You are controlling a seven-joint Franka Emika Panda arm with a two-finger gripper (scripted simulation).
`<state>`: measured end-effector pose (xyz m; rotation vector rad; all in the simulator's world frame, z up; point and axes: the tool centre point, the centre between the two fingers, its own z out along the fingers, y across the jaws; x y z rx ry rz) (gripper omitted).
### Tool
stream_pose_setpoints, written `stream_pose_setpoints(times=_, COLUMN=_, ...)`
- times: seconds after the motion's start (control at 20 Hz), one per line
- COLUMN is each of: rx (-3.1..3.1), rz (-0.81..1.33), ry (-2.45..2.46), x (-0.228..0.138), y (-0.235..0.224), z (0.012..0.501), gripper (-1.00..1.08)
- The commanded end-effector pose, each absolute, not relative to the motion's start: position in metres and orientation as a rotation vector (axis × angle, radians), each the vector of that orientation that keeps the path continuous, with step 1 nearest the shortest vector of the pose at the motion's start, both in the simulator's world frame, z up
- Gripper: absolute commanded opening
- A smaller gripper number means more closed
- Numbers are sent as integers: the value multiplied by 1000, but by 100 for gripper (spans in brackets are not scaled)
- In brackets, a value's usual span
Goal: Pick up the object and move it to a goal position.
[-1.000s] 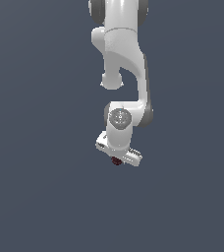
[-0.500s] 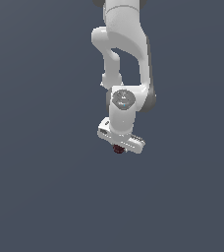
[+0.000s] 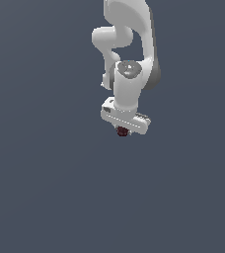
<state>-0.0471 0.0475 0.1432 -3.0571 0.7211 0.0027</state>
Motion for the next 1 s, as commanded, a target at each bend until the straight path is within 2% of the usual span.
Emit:
stream_pose_setpoints(times=0.0, rx=-3057, rz=1, ry=721, x=-61, y=51, z=159, gripper=-100)
stream_pose_setpoints(times=0.45, rx=-3057, rz=0, ry=722, x=-96, y=60, z=201, gripper=-100)
stream_pose_setpoints(times=0.95, rx=-3058, rz=0, ry=722, x=-108, y=64, z=218, gripper=-100)
